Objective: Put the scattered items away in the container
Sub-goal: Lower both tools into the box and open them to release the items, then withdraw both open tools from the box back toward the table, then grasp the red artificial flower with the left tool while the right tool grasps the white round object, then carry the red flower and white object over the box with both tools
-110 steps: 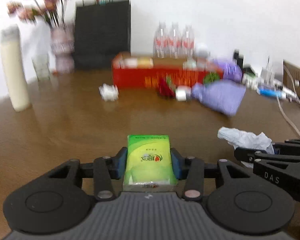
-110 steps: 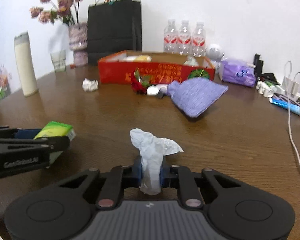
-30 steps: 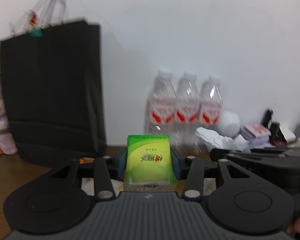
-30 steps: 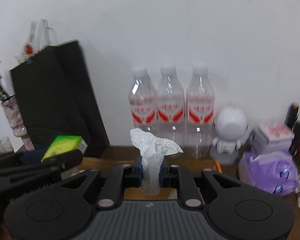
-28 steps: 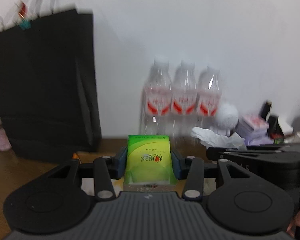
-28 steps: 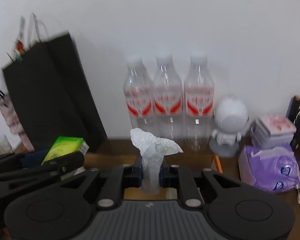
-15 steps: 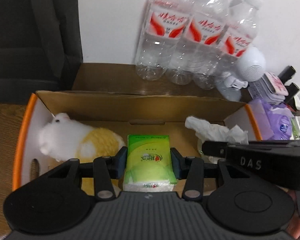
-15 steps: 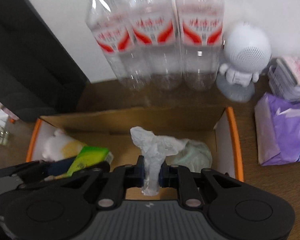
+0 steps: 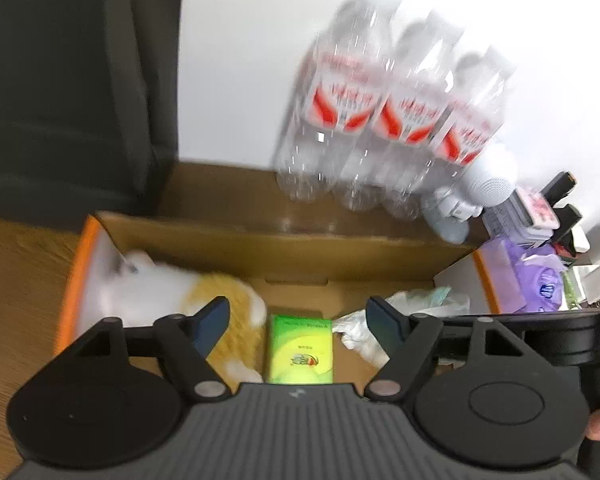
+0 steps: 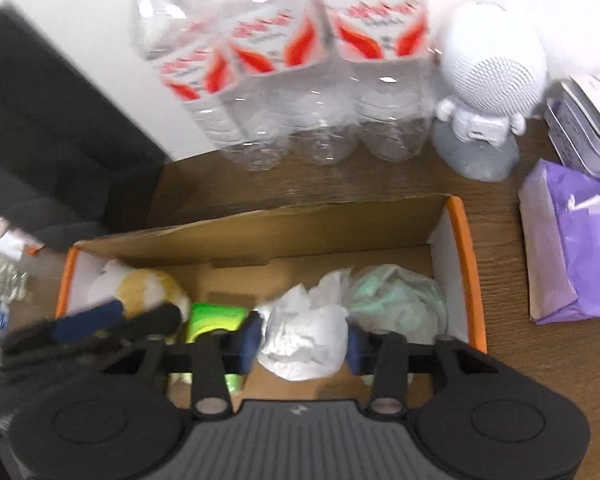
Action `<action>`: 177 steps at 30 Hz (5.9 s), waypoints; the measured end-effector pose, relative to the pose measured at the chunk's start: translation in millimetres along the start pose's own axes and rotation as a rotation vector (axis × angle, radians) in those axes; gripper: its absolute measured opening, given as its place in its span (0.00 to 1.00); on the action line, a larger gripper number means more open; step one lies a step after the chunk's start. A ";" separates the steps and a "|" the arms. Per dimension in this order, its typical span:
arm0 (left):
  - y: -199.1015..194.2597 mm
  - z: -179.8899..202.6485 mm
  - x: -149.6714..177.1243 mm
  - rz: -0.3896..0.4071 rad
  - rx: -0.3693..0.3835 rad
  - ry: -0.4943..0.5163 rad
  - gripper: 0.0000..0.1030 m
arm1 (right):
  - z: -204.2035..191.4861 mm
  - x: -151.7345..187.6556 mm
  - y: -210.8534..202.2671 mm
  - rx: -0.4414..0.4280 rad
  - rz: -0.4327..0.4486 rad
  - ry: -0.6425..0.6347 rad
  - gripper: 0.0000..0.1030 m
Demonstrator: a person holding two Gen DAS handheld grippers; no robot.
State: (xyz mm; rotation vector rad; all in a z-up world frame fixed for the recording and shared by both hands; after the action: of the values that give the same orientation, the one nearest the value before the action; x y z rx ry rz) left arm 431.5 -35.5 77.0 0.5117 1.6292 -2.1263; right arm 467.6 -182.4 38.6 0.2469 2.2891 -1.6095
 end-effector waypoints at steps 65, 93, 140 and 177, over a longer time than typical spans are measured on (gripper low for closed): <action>-149.7 2.4 239.1 0.726 -0.148 0.181 1.00 | -41.0 253.3 -129.8 0.131 0.770 -0.261 0.83; -221.0 -33.6 457.6 0.623 -0.124 0.123 1.00 | -73.2 499.7 -157.5 0.118 0.779 -0.333 0.85; -119.0 -56.3 277.7 0.479 -0.024 0.114 0.14 | -84.2 303.5 -46.5 0.115 0.547 -0.433 0.31; -103.2 -47.5 305.4 0.321 -0.092 0.274 0.44 | -66.8 410.0 -111.3 0.093 0.600 -0.295 0.25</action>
State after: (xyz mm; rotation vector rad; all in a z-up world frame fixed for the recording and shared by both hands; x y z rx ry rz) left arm 119.8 4.1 -9.6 0.9979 1.6452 -1.7979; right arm 38.7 -177.9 7.8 0.6083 1.7003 -1.3287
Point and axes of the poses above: each gripper's, at about its wrist camera, not at the fingertips, and y roughly the way its jaws point, z to its right, x to its underside, the point moved 3 cm from there along y, roughly the way its jaws point, and after that the axes turned 4 degrees about -y, right-handed, at the moved point
